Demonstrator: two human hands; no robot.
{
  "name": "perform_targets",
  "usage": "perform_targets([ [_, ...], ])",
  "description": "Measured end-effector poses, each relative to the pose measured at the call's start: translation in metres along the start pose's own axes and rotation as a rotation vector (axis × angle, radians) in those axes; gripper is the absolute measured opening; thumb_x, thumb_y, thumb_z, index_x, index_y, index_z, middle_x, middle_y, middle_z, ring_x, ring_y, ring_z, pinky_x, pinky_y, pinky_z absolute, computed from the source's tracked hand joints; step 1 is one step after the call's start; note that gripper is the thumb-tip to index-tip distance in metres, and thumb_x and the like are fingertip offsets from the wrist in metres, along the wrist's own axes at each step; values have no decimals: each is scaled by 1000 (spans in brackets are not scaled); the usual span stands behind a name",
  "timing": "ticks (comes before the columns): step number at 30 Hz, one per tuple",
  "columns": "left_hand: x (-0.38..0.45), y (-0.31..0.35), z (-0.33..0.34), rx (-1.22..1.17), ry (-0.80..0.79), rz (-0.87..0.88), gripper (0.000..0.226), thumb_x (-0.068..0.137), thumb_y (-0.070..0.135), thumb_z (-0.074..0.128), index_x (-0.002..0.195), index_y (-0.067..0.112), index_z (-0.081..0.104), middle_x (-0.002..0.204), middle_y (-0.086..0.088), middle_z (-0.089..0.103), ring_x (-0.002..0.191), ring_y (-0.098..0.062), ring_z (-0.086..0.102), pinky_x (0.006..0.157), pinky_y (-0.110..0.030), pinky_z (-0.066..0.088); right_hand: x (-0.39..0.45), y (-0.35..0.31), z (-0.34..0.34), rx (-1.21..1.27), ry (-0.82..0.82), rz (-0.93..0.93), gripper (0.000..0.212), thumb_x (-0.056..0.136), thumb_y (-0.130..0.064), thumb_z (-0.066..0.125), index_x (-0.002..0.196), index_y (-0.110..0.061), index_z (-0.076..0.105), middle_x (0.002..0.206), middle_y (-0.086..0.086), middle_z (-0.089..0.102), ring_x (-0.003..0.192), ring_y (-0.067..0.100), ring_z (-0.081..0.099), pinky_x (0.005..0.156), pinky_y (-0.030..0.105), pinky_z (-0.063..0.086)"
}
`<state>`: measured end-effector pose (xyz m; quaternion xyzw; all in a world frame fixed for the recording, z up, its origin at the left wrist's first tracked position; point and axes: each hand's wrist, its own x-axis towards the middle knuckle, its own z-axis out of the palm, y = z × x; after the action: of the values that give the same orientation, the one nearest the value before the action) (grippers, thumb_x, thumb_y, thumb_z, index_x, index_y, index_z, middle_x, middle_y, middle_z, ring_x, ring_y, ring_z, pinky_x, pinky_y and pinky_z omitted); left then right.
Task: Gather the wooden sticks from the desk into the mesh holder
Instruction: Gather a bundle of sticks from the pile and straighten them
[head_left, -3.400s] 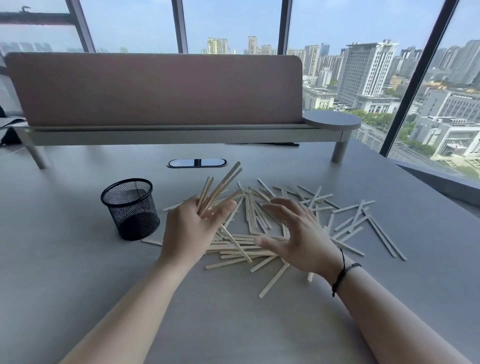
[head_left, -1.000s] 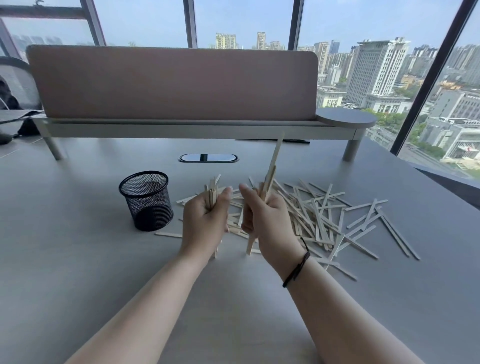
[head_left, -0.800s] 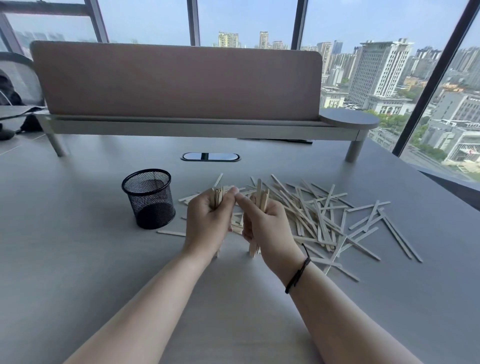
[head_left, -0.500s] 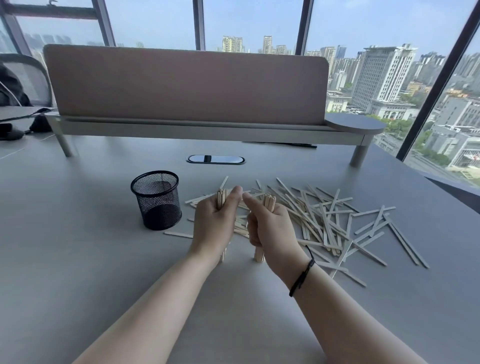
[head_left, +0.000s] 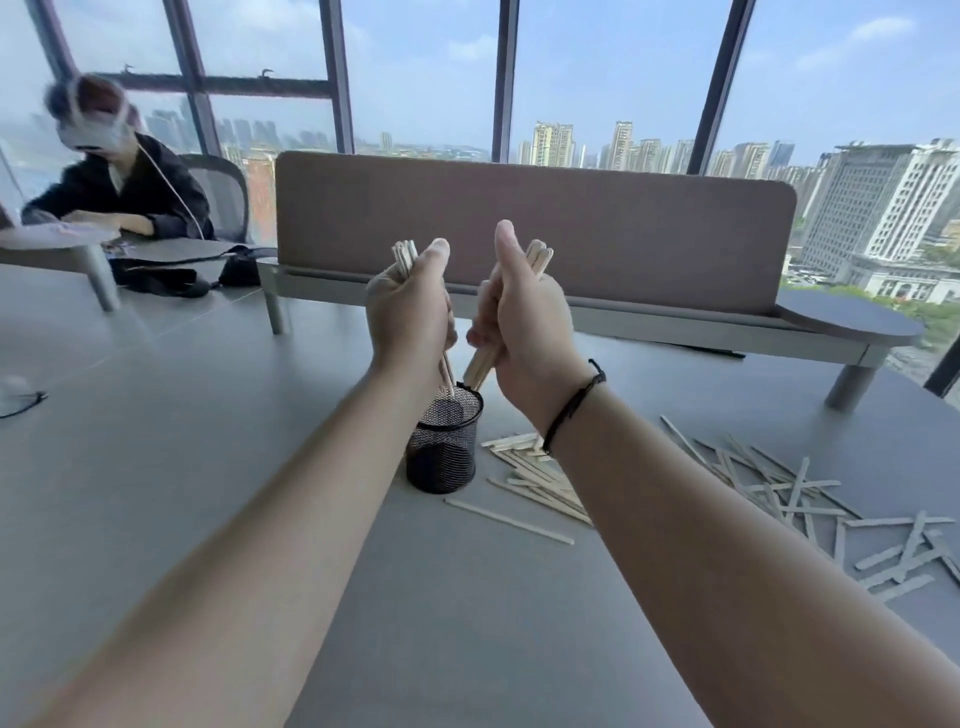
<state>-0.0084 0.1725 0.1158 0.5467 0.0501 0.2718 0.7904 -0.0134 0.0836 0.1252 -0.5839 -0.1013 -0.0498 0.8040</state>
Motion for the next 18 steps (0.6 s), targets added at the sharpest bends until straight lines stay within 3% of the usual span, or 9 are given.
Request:
perform_targets([
  [6,27,-41,-28,392,-2,70,49,92,40,60,63,2,49,58,-11,50,53,-22,51,55,-45,54,23,51,16,-121,-2,88,44,97,-47,55,65,-18,43,53,-4,38,47,13,38,47,26,37],
  [8,29,-51,-34,439,-12,94,47,94,37,60,71,-3,53,62,-10,57,56,-22,54,58,-40,52,25,65,11,-174,7,141,35,97,-43,57,77,-15,53,59,-3,44,52,12,43,52,28,40],
  [11,29,-57,-40,463,-2,105,24,92,37,62,84,14,62,76,-3,70,69,-20,67,71,-38,56,29,71,6,-231,12,169,23,98,-36,57,93,-14,58,70,2,55,64,16,53,63,31,46],
  [15,24,-55,-40,574,-54,163,22,97,36,61,108,16,60,97,7,67,96,-15,64,77,-28,47,31,68,0,-275,31,121,25,99,-35,54,108,-13,58,83,2,62,80,16,58,81,33,49],
  [18,14,-53,-37,735,-96,365,30,98,34,60,121,16,57,126,-1,60,125,-22,48,97,-33,42,27,64,-9,-375,-1,62,34,99,-41,51,111,-10,60,82,-5,59,75,14,57,68,23,48],
])
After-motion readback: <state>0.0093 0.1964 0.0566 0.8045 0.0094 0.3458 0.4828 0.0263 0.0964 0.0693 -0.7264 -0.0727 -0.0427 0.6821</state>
